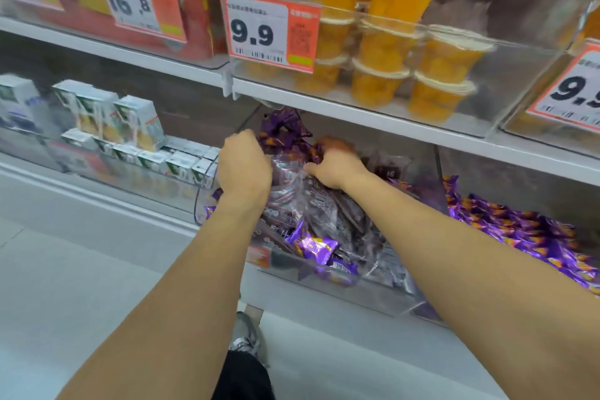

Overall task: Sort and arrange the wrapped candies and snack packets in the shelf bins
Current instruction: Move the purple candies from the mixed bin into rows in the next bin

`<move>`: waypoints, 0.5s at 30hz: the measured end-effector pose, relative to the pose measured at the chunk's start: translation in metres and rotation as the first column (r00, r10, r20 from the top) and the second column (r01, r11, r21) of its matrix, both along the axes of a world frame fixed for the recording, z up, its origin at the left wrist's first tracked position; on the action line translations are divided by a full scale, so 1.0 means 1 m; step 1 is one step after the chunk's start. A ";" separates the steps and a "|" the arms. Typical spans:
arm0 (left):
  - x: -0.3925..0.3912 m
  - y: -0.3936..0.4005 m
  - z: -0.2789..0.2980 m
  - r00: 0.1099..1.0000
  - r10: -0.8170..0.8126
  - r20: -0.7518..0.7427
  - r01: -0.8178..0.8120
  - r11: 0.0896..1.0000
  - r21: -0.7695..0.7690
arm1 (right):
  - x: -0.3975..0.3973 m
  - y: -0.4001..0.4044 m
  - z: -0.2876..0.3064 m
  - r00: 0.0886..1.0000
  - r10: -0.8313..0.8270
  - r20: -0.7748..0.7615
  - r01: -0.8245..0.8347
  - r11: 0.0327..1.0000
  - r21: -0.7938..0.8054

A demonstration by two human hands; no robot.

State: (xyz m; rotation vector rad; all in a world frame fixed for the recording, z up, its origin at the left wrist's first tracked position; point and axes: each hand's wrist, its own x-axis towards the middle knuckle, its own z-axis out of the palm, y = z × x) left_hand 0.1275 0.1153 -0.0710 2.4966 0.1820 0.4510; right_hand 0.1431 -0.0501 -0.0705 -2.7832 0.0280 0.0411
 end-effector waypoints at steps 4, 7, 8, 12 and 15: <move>0.003 0.002 -0.003 0.999 0.028 0.029 -0.023 0.987 -0.158 | -0.001 0.001 0.005 0.999 -0.048 0.025 0.046 0.995 0.087; -0.002 0.004 0.000 0.997 -0.014 0.072 0.029 0.977 -0.210 | -0.008 -0.001 0.007 0.986 -0.087 0.143 0.060 0.981 0.185; -0.004 0.005 0.002 0.995 -0.034 0.090 0.054 0.974 -0.221 | -0.010 -0.002 0.008 0.980 -0.100 0.174 0.059 0.973 0.225; -0.021 0.005 0.018 0.982 -0.133 0.131 0.157 0.967 -0.200 | -0.016 -0.003 0.017 0.984 0.001 0.176 -0.029 0.987 0.159; -0.042 0.003 0.024 0.961 -0.228 0.156 0.254 0.951 -0.177 | -0.013 -0.004 0.016 0.993 0.105 0.046 -0.108 0.992 0.069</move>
